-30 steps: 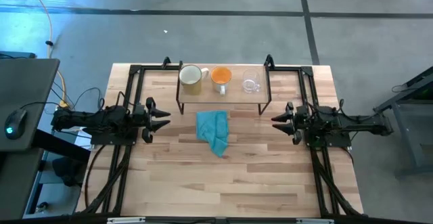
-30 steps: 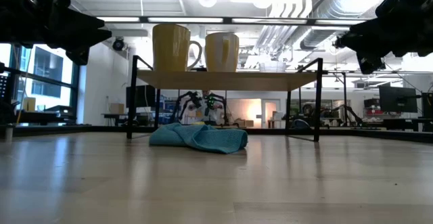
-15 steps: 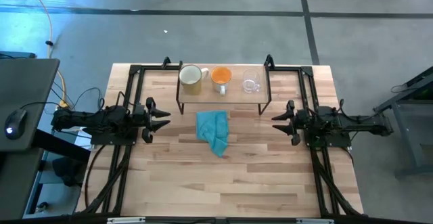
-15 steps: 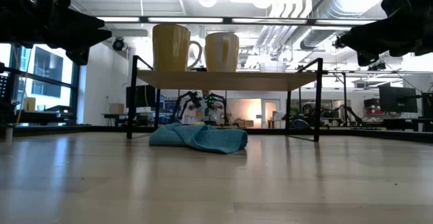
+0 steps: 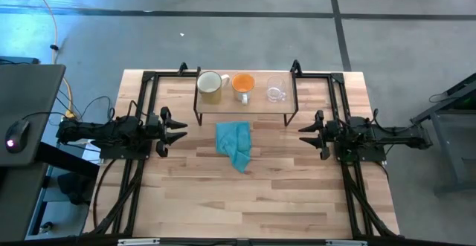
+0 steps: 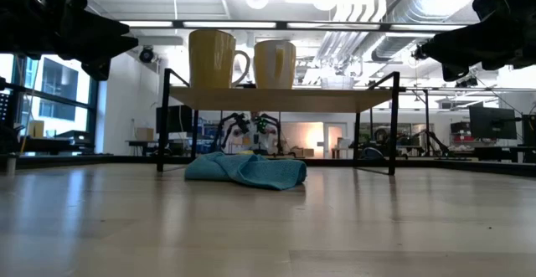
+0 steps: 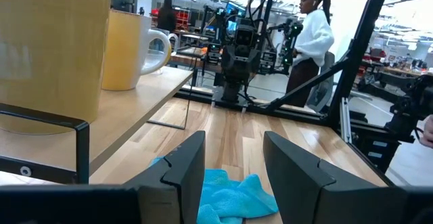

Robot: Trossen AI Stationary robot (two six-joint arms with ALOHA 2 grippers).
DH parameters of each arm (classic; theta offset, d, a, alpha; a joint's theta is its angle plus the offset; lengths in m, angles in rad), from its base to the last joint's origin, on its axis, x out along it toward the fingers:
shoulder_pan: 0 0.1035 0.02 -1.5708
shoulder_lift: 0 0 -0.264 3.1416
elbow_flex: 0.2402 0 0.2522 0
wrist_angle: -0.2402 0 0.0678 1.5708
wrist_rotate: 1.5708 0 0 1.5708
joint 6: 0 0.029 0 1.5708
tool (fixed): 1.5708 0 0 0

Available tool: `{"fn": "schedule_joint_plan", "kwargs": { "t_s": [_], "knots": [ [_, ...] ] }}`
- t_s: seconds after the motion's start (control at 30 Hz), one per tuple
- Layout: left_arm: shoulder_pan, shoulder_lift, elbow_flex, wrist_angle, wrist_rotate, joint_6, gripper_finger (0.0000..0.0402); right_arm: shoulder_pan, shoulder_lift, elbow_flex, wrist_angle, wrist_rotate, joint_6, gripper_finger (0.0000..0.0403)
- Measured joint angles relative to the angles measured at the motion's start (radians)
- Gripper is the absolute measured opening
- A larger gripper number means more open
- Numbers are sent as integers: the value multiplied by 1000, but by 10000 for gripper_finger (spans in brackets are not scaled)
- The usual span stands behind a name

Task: Stack small to large cups/mugs on shelf
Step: Return to Home Position

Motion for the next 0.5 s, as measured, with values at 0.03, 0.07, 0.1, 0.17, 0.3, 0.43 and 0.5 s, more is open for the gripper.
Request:
{"fn": "schedule_joint_plan", "kwargs": {
  "t_s": [0.03,0.07,0.1,0.17,0.3,0.43,0.5],
  "knots": [
    [0,0,0,0,0,0,138,0,0,0,0,0,0,133],
    [0,0,0,0,0,0,138,0,0,0,0,0,-1,133],
    [0,0,0,0,0,0,138,0,0,0,0,0,-3,133],
    [0,0,0,0,0,0,138,0,0,0,0,0,-6,133],
    [0,0,0,0,0,0,138,0,0,0,0,0,-2,133],
    [0,0,0,0,0,0,138,0,0,0,0,0,-2,133],
    [0,0,0,0,0,0,138,0,0,0,0,0,-2,133]
  ]
}}
